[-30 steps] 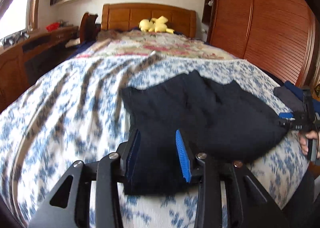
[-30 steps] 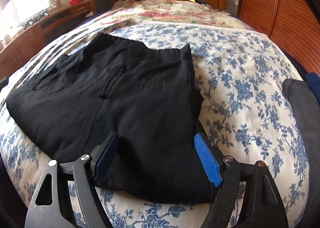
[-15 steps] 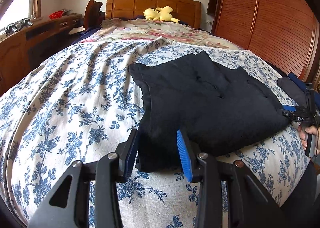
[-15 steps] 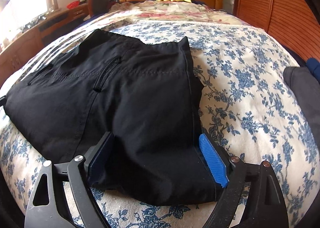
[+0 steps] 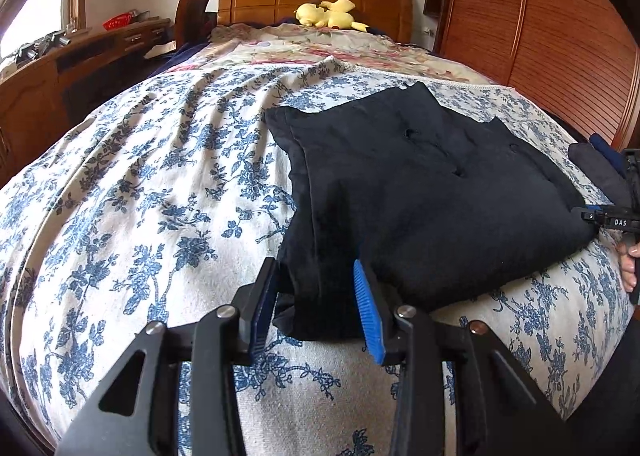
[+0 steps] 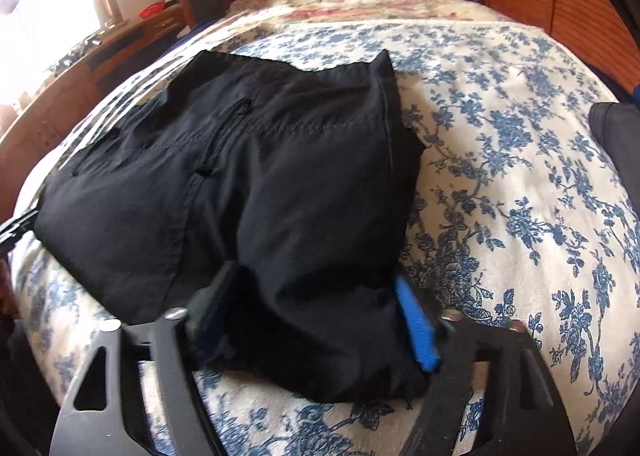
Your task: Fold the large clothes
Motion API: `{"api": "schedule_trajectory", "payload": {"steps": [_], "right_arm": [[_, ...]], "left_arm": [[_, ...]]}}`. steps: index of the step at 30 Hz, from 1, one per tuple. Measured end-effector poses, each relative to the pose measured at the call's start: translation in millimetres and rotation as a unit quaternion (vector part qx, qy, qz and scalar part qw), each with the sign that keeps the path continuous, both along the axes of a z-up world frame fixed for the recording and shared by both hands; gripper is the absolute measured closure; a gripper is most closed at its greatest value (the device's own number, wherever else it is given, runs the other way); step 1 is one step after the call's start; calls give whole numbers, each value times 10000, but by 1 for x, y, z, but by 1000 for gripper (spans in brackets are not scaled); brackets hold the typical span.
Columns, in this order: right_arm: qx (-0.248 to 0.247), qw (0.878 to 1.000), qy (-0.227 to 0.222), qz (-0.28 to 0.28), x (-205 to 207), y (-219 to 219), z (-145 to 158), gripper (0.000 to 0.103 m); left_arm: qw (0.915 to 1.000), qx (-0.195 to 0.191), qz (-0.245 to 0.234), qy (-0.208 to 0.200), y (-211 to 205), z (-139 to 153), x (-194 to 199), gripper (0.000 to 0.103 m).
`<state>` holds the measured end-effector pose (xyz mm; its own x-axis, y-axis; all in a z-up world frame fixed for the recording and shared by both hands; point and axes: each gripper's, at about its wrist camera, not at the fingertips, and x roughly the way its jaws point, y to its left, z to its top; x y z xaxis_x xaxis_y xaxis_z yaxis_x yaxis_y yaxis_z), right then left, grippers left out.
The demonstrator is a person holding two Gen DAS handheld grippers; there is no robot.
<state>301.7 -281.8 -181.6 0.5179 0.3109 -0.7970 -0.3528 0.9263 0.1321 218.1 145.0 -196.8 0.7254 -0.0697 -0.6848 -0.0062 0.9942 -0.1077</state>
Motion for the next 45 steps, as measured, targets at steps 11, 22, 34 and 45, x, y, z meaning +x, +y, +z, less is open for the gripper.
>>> {"api": "schedule_trajectory", "payload": {"steps": [11, 22, 34, 45], "right_arm": [[-359, 9959, -724, 396, -50, -2, 53, 100], [-197, 9968, -731, 252, -112, -59, 66, 98], [-277, 9905, -1336, -164, -107, -51, 82, 48], [111, 9876, -1177, 1028, -101, 60, 66, 48]], "left_arm": [[9990, -143, -406, -87, -29, 33, -37, 97], [9977, -14, -664, -144, -68, 44, -97, 96], [9983, 112, -572, -52, -68, 37, -97, 91], [9982, 203, -405, -389, -66, 65, -113, 80]]}}
